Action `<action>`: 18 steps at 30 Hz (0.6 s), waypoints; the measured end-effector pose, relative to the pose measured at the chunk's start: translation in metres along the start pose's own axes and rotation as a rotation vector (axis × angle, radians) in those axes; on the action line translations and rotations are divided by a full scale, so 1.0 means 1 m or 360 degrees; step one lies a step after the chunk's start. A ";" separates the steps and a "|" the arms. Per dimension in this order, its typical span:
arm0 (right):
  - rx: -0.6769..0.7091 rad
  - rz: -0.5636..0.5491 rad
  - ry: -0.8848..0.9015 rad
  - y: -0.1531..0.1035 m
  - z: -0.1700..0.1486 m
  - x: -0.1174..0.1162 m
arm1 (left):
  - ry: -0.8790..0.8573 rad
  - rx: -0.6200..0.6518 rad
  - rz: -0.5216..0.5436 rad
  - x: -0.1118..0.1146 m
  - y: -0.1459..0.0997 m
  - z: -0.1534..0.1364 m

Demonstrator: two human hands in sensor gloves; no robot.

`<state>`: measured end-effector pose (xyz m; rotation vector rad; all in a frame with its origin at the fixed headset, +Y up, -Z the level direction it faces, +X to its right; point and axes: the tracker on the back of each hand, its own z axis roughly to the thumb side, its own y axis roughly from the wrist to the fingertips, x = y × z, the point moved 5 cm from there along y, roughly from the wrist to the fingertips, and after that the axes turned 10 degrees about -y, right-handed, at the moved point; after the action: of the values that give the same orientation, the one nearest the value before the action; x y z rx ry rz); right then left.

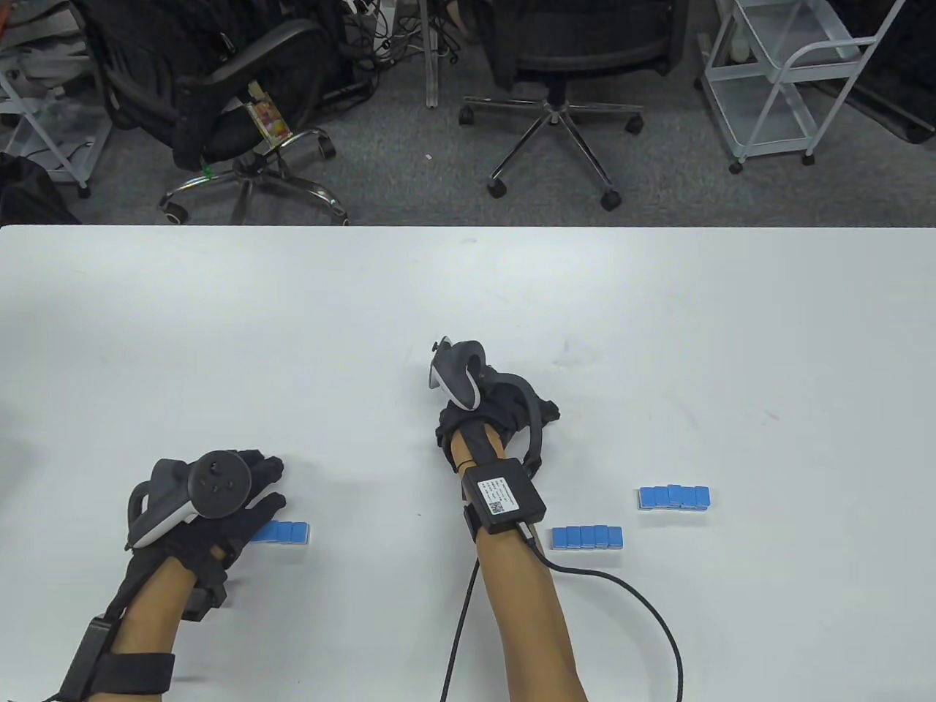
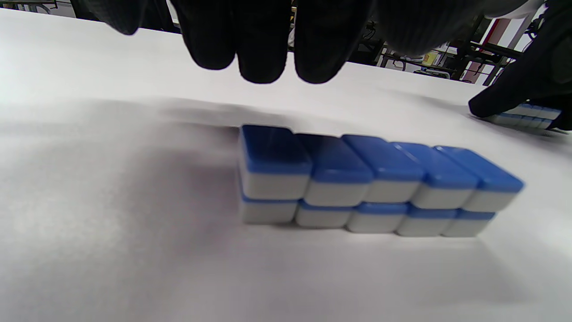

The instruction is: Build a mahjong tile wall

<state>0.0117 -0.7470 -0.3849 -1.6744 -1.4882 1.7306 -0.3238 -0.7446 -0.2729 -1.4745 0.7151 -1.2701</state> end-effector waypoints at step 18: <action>0.0011 0.0059 0.0058 -0.008 -0.010 0.004 | -0.0002 0.0012 -0.0002 0.000 0.001 0.001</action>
<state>0.0153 -0.7359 -0.3784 -1.7307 -1.4426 1.7129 -0.3226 -0.7445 -0.2734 -1.4697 0.7080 -1.2715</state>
